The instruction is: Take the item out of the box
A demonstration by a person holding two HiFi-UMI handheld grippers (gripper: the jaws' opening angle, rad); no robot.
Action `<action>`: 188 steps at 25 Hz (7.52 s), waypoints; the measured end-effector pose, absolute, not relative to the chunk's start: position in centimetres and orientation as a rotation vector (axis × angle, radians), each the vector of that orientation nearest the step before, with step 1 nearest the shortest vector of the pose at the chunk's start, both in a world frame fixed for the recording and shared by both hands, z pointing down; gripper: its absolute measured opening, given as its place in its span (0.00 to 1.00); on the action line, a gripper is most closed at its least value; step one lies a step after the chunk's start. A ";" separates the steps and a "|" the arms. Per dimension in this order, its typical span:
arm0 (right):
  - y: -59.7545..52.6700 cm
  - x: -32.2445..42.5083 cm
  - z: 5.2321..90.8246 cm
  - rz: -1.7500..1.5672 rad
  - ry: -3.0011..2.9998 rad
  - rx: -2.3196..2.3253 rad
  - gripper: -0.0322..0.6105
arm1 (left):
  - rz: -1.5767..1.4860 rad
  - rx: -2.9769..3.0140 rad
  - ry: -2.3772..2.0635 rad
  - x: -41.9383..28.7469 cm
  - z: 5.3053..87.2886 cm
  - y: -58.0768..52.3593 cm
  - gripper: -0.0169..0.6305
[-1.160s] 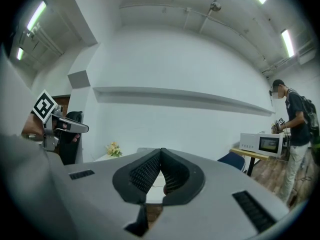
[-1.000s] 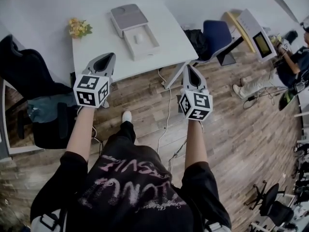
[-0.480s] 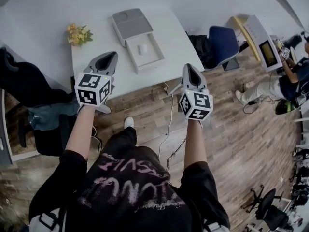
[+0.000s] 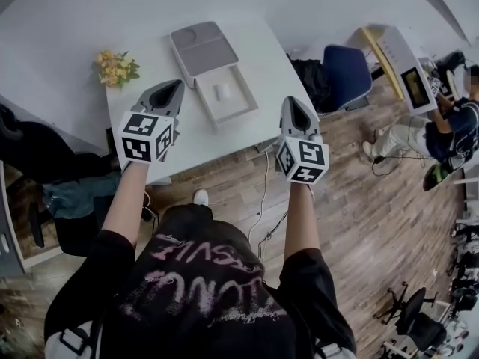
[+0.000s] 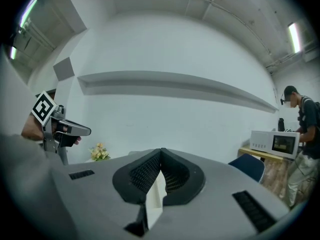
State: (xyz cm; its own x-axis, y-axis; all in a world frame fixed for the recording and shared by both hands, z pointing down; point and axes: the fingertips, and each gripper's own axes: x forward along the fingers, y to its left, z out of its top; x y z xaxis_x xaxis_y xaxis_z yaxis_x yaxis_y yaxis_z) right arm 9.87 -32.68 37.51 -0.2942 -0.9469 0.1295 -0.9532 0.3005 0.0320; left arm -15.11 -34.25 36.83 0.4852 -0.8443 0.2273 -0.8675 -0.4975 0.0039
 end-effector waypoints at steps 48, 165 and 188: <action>-46.6 12.0 38.6 0.158 -2.556 1.613 0.06 | 0.313 2.471 -1.682 -12.2 36.6 -44.3 0.03; -51.9 15.0 54.0 0.454 -2.447 1.415 0.06 | 1.033 1.762 -1.188 -3.6 61.8 -46.7 0.29; -49.2 15.1 50.3 0.371 -2.482 1.449 0.06 | 0.795 2.004 -1.272 -3.4 55.8 -44.8 0.29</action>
